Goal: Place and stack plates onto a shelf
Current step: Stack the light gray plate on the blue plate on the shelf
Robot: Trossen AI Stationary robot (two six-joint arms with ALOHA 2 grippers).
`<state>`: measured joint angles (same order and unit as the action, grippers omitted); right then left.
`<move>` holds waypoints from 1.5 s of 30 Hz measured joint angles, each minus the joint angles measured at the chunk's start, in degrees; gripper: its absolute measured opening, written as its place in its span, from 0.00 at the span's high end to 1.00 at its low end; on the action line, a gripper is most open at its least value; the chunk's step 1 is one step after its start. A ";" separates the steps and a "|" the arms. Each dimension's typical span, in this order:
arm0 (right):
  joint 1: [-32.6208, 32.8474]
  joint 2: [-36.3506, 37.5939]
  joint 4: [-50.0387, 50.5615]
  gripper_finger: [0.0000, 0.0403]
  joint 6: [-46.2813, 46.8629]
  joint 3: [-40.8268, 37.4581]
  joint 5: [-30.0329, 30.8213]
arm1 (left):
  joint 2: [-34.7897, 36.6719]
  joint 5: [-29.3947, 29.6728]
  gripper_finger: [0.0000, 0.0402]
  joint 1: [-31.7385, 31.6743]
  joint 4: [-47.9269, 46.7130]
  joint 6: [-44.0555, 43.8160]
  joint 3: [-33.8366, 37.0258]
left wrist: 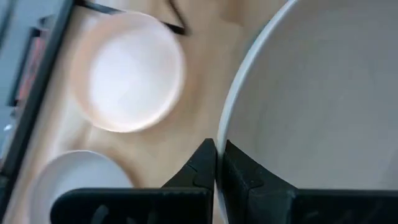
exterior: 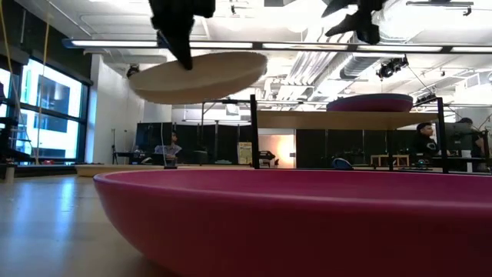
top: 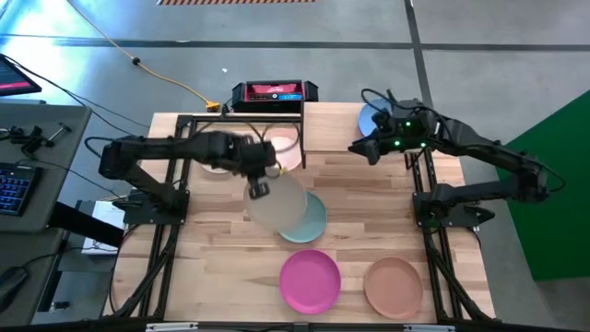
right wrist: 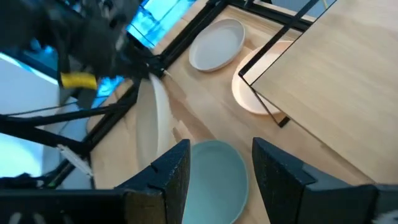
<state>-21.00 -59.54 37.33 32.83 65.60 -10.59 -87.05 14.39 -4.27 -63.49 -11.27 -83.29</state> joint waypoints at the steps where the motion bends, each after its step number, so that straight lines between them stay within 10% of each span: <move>1: 0.66 -0.54 -0.04 0.62 -0.43 0.00 0.97 | 0.00 0.68 1.00 -1.15 0.16 0.03 -0.34; 19: 9.53 -14.97 -17.55 0.62 -13.41 0.00 23.74 | 0.00 5.87 1.00 -11.17 4.78 4.46 -1.28; 30: 12.32 -22.84 -24.82 0.62 -13.56 0.04 24.13 | 0.00 5.90 1.00 -11.15 5.54 4.46 -1.28; 45: 13.90 -37.78 -1.33 0.62 -10.35 20.69 32.74 | 0.00 5.99 1.00 -11.15 7.35 5.98 -1.28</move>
<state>-7.10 -97.31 35.99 22.48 86.30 22.15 -87.05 20.38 -15.42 -56.14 -5.29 -84.58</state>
